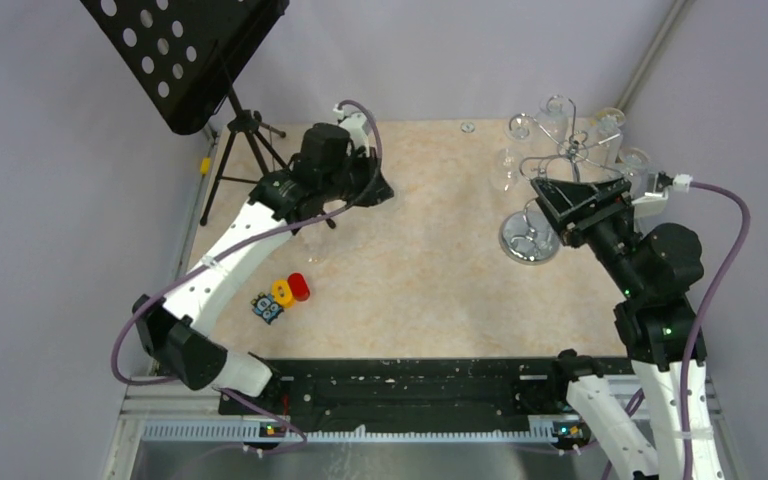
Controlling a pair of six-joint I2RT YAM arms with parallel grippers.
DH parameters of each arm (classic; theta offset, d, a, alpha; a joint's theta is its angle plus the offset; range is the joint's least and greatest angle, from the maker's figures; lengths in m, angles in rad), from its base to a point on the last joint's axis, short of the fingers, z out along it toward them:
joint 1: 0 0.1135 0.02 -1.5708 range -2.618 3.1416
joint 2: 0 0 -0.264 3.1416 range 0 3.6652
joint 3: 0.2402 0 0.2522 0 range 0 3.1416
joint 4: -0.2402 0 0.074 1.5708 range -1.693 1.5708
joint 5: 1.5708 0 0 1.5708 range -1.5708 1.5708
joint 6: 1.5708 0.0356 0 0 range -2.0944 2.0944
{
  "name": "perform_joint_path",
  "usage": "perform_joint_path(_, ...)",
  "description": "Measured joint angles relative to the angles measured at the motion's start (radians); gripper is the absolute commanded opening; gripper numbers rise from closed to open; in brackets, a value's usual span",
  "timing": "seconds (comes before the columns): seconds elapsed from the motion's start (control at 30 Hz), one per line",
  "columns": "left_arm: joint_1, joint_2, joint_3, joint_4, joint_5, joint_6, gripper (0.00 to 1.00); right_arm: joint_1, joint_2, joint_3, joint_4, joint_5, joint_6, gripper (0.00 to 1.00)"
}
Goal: Take the wine glass off the wine glass rack
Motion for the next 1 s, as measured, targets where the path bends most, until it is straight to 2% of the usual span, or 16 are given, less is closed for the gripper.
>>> perform_joint_path(0.17,0.000,0.114,0.000,-0.208,-0.184,0.085,0.00,0.000,-0.034,0.021,-0.052,0.046,-0.048,0.66)
perform_joint_path(0.3,0.001,0.187,0.000,-0.285,-0.245,0.108,0.00,0.000,-0.036,0.020,-0.085,0.056,-0.064,0.66)
perform_joint_path(0.7,0.016,0.339,0.000,-0.319,-0.269,0.109,0.00,0.000,-0.039,0.019,-0.110,0.055,-0.071,0.66)
perform_joint_path(1.0,0.069,0.386,-0.002,-0.322,-0.259,0.119,0.00,0.000,-0.039,0.018,-0.106,0.053,-0.070,0.65)
